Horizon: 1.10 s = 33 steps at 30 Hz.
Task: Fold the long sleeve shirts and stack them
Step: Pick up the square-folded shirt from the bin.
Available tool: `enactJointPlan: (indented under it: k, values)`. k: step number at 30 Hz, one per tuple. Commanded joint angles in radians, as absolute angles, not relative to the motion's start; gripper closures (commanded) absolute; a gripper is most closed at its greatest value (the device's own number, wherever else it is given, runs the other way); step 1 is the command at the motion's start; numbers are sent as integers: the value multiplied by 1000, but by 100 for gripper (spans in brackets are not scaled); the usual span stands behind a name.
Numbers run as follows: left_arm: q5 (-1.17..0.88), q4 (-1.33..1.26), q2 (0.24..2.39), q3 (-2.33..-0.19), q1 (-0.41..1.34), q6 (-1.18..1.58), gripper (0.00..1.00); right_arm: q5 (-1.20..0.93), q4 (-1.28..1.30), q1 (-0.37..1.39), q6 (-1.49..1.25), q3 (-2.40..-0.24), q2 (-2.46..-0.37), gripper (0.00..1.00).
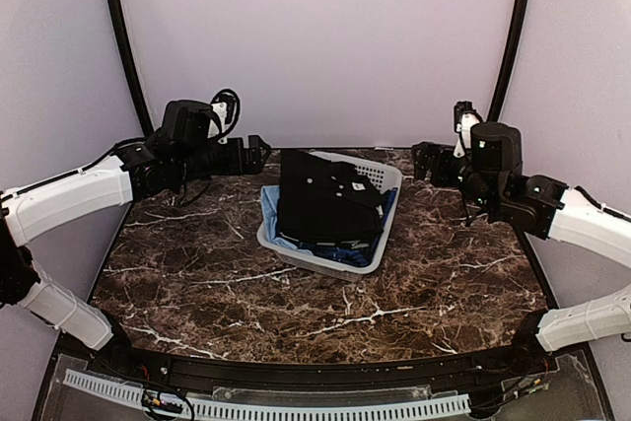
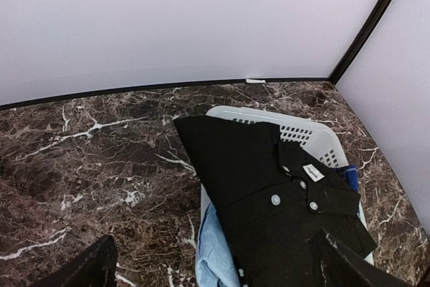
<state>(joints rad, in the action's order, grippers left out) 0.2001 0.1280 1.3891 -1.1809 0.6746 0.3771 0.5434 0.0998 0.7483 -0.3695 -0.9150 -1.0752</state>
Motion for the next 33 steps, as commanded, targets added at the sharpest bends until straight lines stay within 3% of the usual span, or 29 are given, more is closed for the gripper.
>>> enactJointPlan:
  k: [1, 9, 21, 33]
  values:
    - [200, 118, 1355, -1166, 682, 351, 1, 554, 64, 760, -352, -931, -1096, 1]
    - [63, 118, 1392, -1185, 682, 354, 2, 514, 67, 761, -341, -920, -1119, 1]
    - [55, 125, 1401, -1166, 683, 401, 1, 343, 136, 779, -342, -967, -1204, 1]
    - [104, 171, 1379, -1151, 683, 422, 1, 221, 150, 889, -329, -1194, -1545, 1]
